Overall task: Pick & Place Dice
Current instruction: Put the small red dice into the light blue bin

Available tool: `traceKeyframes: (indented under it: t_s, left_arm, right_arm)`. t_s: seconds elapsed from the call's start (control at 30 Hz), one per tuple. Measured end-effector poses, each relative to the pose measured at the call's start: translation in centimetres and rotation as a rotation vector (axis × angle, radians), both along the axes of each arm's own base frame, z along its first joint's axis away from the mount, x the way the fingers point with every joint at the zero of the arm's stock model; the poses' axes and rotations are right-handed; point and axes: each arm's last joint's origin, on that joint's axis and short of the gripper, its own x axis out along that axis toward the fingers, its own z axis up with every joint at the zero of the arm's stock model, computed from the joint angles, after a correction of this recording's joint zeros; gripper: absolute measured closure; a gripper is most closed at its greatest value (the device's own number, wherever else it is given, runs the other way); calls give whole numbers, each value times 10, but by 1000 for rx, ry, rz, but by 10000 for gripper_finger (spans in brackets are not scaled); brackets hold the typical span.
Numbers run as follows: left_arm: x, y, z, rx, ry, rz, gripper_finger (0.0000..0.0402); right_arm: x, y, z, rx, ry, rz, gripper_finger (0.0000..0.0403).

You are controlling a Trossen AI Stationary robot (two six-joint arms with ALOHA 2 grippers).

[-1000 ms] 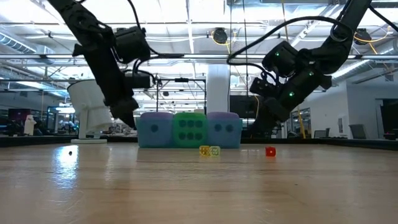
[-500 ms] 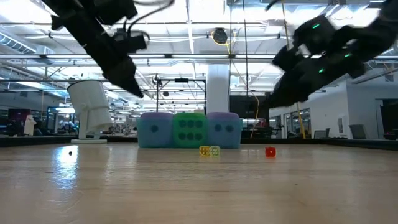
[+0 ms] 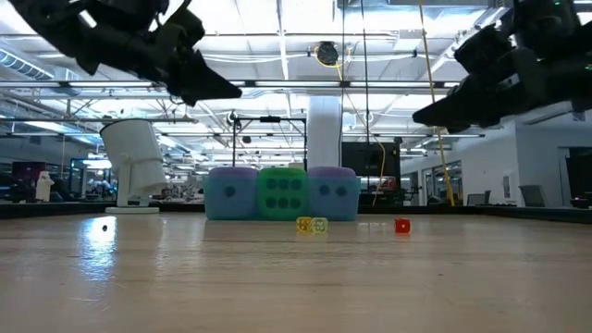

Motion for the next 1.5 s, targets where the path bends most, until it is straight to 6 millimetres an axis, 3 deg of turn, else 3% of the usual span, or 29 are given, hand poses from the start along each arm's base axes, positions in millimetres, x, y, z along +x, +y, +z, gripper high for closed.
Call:
traceKeyframes:
  t_s: [0.23,0.43,0.83,1.27,1.5]
  left_arm:
    - [-26,-11,-23,-10,-20,31,399]
    - [-50,-22,-36,16,-173,-10,399]
    - [-79,-11,-59,-35,-212,38,399]
    - [-102,-13,-53,-43,-242,57,400]
    - [-108,-12,-55,-38,-219,130,398]
  right_arm:
    - [-12,13,-14,-18,-10,-28,403]
    - [-13,15,-14,-46,-34,-19,403]
    - [-13,29,-11,17,-74,56,403]
    - [-13,35,-8,-11,-106,74,403]
    - [-14,33,-15,25,-36,22,400]
